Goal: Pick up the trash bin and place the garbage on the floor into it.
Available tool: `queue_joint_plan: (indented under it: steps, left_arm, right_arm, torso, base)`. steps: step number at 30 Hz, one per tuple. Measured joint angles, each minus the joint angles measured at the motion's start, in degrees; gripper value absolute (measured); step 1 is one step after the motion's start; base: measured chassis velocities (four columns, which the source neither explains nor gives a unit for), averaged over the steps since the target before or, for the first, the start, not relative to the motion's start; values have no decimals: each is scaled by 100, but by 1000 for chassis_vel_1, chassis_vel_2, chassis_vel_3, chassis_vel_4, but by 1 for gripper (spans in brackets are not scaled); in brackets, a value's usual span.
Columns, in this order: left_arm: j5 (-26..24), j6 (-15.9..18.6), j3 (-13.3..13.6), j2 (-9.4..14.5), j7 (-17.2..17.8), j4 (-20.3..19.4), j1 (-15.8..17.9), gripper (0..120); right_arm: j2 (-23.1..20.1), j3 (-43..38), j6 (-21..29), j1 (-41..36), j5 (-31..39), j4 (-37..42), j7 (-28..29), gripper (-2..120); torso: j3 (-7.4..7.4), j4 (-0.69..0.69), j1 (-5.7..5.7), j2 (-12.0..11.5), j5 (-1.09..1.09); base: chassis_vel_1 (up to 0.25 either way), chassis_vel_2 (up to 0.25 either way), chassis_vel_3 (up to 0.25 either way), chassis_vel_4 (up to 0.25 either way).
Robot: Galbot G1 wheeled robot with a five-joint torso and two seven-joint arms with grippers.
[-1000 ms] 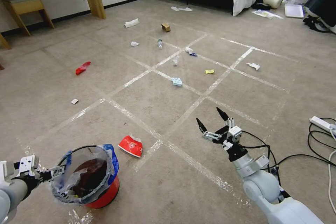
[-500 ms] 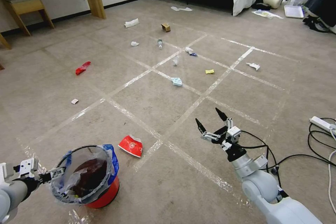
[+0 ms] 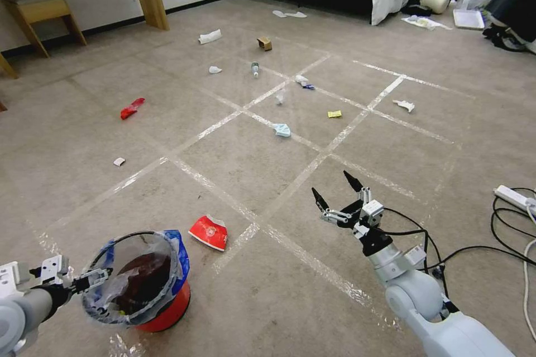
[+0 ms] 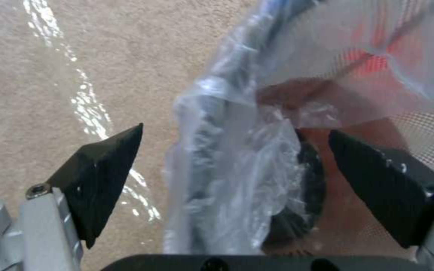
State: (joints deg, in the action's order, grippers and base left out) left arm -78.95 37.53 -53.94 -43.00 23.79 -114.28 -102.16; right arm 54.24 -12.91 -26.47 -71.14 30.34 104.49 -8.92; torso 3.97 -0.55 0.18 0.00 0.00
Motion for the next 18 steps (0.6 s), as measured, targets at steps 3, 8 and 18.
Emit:
queue_joint_plan:
  steps: [3, 8, 18]
  left_arm:
    - [-31, 40, 58, -11, -9, 40, 60, 98]
    - [-34, 49, 248, -84, -33, 226, 229, 98]
    - [66, 43, 380, -147, -69, 444, 330, 97]
  right_arm:
    - [7, 14, -2, 20, 1, -15, 0, 100]
    - [11, 3, -14, 8, 5, -23, -2, 100]
    - [5, -17, -49, -11, 14, -49, -20, 100]
  torso:
    - [0, 0, 0, 0, 0]
    - [0, 0, 0, 0, 0]
    - [0, 0, 0, 0, 2]
  base:
    - [0, 0, 0, 0]
    - [0, 0, 0, 0]
    - [0, 0, 0, 0]
